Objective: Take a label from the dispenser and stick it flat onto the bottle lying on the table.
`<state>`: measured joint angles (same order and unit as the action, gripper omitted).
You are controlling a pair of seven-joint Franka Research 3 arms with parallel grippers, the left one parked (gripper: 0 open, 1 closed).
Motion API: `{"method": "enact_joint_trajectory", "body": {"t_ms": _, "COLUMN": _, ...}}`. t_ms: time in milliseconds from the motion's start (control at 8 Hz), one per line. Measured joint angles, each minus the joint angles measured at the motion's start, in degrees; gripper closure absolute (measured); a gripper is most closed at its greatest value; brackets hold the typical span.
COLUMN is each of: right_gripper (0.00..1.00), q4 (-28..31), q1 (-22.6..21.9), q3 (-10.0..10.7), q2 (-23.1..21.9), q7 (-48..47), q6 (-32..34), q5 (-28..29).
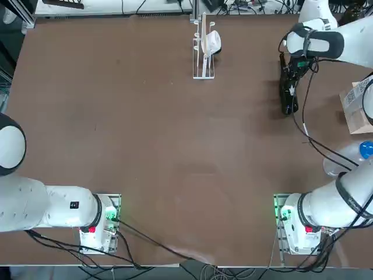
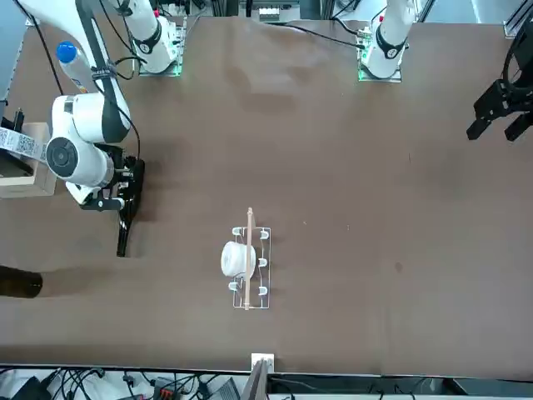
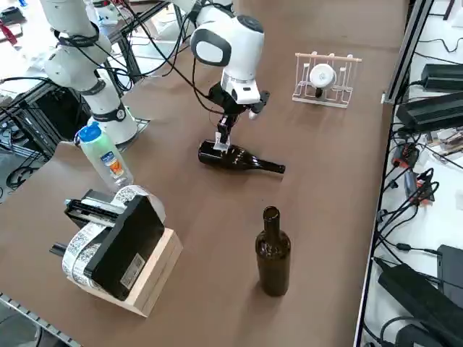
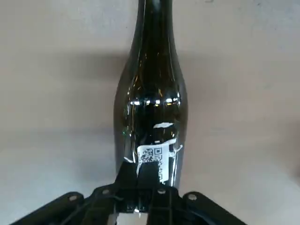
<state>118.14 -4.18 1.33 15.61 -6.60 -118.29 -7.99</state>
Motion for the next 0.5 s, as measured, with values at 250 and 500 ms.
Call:
{"method": "enact_joint_trajectory", "body": {"t_ms": 250, "right_gripper": 0.98, "q4": 0.0, "q1": 0.0, "q3": 0.0, "q2": 0.3, "q7": 0.0, "q6": -0.2, "q5": 0.0}}
{"method": "enact_joint_trajectory", "body": {"t_ms": 500, "right_gripper": 0.98, "q4": 0.0, "q1": -0.2, "q3": -0.1, "q2": 0.6, "q7": 0.0, "q6": -0.5, "q5": 0.0}}
